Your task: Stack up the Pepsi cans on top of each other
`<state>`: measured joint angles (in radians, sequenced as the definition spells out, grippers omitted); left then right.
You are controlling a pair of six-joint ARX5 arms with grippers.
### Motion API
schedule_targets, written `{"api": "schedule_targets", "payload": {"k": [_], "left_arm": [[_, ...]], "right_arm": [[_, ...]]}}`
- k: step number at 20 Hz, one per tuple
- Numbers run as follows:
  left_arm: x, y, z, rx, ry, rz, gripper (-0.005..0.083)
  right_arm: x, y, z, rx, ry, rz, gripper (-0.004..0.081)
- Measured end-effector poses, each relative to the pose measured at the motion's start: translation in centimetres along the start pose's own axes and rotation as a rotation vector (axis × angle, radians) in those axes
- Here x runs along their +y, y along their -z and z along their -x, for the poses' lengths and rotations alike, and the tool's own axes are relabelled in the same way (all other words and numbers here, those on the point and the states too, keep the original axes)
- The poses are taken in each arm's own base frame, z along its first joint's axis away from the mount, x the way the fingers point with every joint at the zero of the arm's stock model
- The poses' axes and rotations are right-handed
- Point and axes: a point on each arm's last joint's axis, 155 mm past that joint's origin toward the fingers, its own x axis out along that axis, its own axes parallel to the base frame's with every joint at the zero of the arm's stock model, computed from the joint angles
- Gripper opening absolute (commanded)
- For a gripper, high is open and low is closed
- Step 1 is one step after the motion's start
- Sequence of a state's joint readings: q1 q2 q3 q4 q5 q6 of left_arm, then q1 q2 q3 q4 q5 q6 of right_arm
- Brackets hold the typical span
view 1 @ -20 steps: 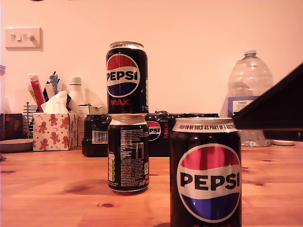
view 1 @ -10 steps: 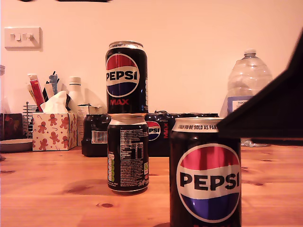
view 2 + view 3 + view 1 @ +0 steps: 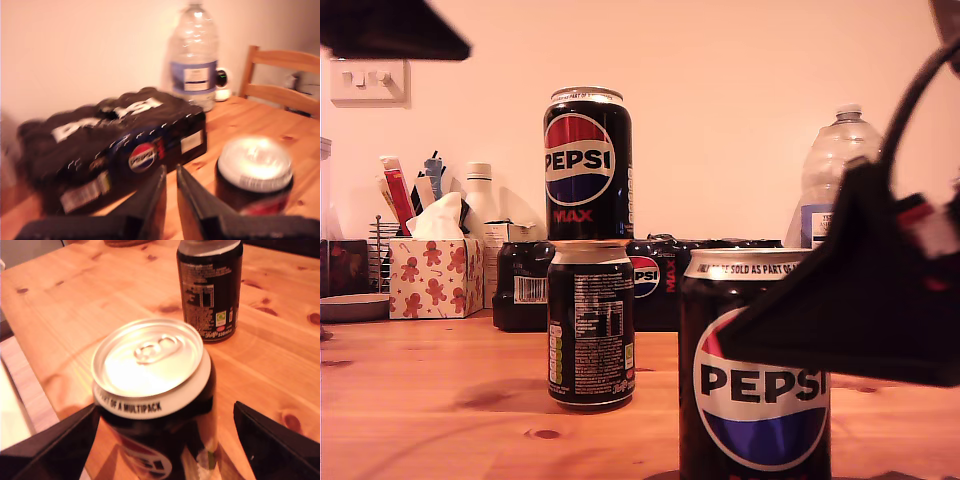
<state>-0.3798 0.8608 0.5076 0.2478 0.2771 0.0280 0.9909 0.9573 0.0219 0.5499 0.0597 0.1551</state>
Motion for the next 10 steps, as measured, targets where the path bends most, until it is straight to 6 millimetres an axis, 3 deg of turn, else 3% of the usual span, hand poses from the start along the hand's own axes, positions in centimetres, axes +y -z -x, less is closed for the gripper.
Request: {"api": "schedule_targets", "payload": {"k": [10], "left_arm": [[-1.3, 5.7, 2.6, 0.063, 0.005, 0.116, 0.0046]], "right_arm": [[0.2, 0.4, -1.4, -0.003, 0.0, -0.024, 0.0776]]}}
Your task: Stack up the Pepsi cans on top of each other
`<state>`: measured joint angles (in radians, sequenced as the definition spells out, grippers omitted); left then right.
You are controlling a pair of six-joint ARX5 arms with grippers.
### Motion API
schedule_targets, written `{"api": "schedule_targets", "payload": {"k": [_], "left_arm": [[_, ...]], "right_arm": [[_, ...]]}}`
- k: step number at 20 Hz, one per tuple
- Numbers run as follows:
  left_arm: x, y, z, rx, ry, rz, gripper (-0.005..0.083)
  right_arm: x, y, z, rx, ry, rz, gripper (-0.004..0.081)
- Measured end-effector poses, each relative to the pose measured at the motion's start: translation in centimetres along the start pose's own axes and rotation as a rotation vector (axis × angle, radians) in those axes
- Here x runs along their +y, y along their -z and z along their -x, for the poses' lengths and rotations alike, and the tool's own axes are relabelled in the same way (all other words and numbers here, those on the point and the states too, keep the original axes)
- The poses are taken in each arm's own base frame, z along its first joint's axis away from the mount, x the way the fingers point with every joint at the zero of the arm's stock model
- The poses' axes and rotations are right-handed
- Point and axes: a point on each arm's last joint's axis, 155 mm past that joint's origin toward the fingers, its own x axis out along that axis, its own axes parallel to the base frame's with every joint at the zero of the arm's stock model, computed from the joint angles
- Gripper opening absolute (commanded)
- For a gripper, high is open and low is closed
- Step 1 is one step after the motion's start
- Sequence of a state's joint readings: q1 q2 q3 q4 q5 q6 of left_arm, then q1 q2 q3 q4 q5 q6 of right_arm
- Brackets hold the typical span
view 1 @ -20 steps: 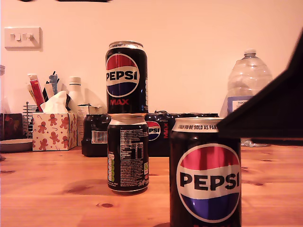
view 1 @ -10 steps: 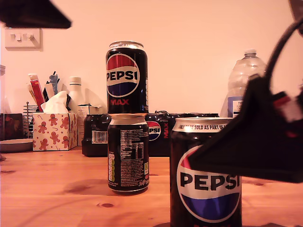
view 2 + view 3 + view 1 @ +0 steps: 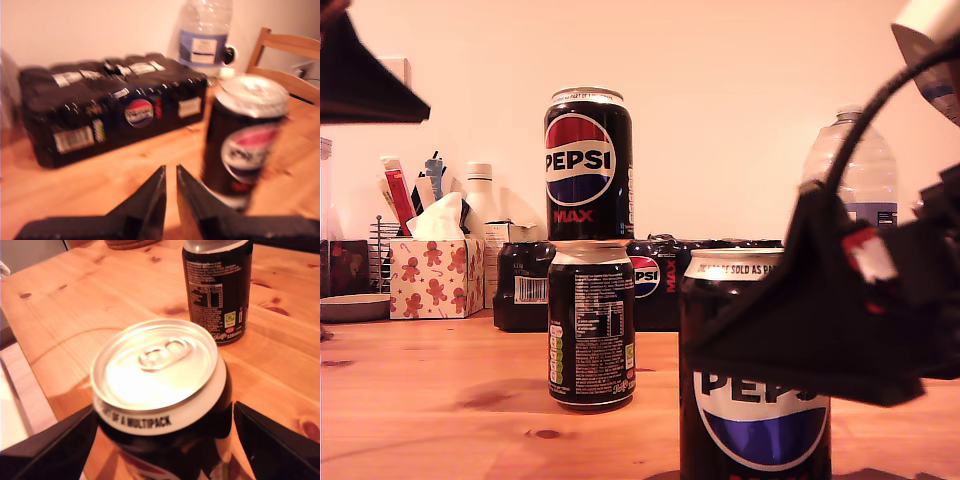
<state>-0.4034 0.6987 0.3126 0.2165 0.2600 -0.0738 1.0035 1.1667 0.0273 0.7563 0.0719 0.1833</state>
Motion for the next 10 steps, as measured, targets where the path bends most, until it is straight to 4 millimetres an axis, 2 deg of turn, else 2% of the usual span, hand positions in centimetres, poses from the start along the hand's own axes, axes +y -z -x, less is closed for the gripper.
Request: {"api": "schedule_targets", "payload": {"k": [3, 6, 10], "left_arm": [[-0.4, 1.5, 0.7, 0.019, 0.005, 0.024, 0.0046], [-0.8, 2.5, 1.1, 0.046, 0.011, 0.031, 0.0046], [-1.1, 2.5, 1.3, 0.047, 0.018, 0.03, 0.0046]], "right_arm": [[-0.3, 0.3, -0.8, 0.031, 0.02, 0.003, 0.0775], [-0.5, -0.2, -1.5, 0.03, 0.04, 0.004, 0.0775], [-0.7, -0.2, -1.6, 0.035, 0.052, 0.0, 0.0773]]}}
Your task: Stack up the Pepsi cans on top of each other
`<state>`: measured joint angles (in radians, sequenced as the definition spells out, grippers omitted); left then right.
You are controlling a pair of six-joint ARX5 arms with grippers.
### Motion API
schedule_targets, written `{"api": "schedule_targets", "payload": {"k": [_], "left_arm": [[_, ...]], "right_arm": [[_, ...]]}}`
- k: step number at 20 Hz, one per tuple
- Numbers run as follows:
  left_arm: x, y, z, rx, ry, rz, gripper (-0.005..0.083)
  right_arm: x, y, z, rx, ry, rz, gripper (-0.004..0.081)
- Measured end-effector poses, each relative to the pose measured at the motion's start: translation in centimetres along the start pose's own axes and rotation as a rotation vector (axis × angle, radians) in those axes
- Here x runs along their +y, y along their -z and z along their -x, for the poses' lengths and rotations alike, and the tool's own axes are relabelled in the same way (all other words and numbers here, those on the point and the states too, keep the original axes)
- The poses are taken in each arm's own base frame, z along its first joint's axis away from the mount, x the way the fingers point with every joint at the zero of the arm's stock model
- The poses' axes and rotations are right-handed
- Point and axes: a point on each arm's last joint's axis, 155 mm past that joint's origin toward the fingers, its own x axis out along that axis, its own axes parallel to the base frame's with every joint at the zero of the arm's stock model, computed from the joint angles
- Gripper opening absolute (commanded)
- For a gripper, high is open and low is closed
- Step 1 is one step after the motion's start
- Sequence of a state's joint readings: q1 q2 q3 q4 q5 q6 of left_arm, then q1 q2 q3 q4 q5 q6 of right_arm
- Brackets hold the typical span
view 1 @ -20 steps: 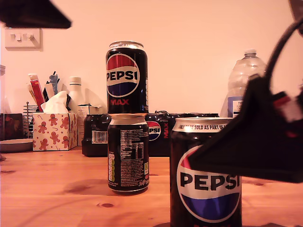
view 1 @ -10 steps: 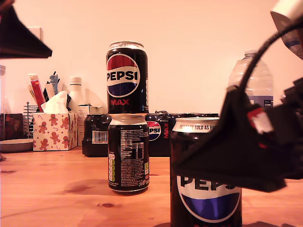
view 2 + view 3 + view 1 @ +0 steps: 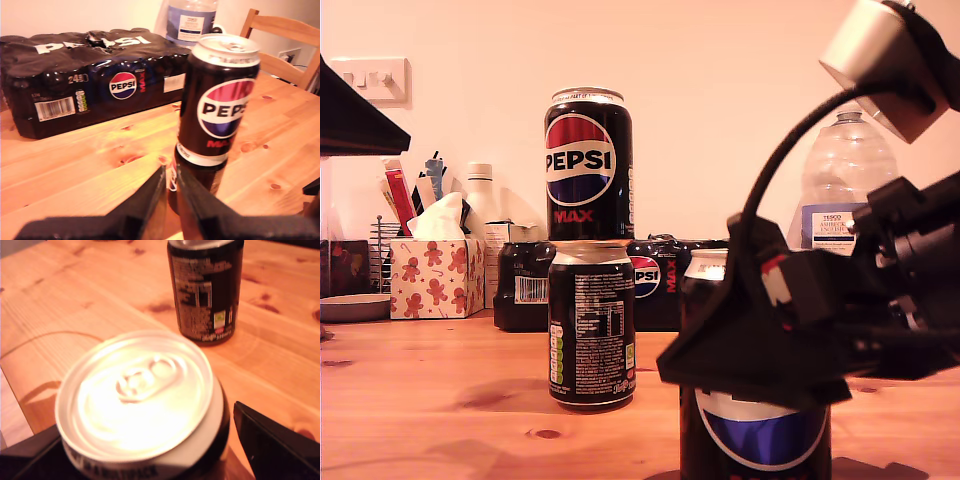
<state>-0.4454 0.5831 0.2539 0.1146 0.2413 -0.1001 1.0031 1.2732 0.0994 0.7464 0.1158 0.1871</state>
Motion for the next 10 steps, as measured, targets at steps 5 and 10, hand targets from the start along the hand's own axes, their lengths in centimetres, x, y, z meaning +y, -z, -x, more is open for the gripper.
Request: {"api": "schedule_targets", "payload": {"k": [5, 10], "left_arm": [[0.01, 0.07, 0.0, 0.003, 0.0, 0.0, 0.0045], [0.01, 0.07, 0.0, 0.003, 0.0, 0.0, 0.0045]], "right_arm": [[-0.03, 0.19, 0.0, 0.008, 0.001, -0.009, 0.0573], [0.03, -0.02, -0.05, 0.002, -0.001, -0.01, 0.0355]]}}
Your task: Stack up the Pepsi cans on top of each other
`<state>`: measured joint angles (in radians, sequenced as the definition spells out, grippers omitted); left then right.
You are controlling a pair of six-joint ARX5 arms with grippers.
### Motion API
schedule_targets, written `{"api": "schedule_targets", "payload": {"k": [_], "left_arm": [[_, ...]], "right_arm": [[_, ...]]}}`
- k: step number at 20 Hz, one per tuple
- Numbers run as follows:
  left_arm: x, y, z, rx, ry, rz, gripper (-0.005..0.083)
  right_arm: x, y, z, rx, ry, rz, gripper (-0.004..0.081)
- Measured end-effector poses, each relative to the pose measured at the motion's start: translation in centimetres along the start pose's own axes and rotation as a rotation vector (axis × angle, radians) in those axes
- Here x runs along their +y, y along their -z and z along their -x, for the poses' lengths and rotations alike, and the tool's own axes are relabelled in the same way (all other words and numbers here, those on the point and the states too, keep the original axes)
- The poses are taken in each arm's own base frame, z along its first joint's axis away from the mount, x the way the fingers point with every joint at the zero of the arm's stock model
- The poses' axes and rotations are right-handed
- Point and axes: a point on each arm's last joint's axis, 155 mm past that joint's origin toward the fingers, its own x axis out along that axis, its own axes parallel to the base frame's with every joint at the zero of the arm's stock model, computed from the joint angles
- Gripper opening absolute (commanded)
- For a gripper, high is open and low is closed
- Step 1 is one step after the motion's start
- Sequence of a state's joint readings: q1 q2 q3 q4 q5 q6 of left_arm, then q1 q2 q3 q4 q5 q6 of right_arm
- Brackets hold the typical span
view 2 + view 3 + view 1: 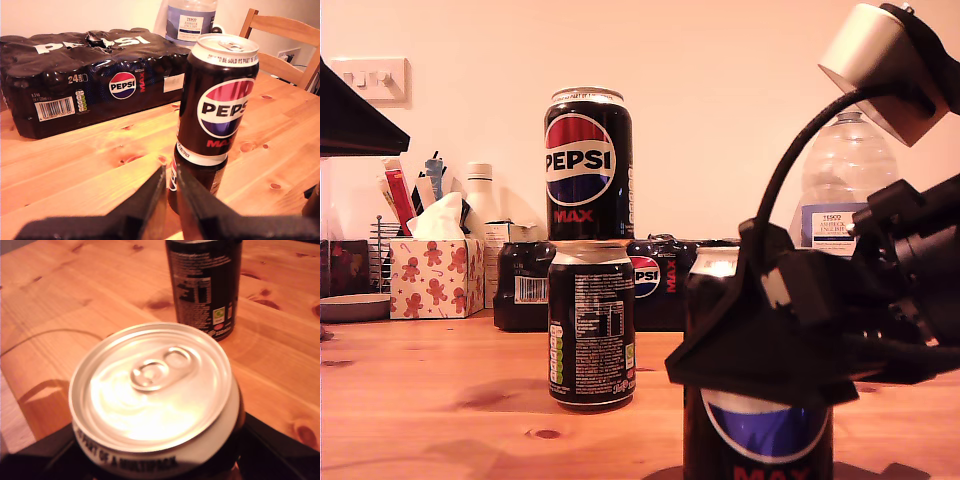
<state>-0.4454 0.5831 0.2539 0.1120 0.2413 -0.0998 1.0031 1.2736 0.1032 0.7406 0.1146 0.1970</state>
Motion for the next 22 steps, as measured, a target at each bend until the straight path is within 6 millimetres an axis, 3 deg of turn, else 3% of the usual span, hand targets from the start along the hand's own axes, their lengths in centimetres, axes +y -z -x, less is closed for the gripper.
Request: {"api": "schedule_targets", "payload": {"k": [17, 19, 22], "left_arm": [[-0.1, 0.4, 0.0, 0.017, 0.008, -0.017, 0.0045], [-0.1, 0.5, 0.0, 0.022, 0.009, -0.019, 0.0045], [-0.1, 0.6, 0.0, 0.023, 0.009, -0.03, 0.0046]], "right_arm": [[1.3, -1.9, -1.7, 0.077, -0.023, 0.047, 0.0327], [1.4, -2.7, -1.5, 0.08, -0.023, 0.063, 0.0327], [1.9, -5.9, -0.5, 0.039, -0.03, 0.074, 0.0326]]}}
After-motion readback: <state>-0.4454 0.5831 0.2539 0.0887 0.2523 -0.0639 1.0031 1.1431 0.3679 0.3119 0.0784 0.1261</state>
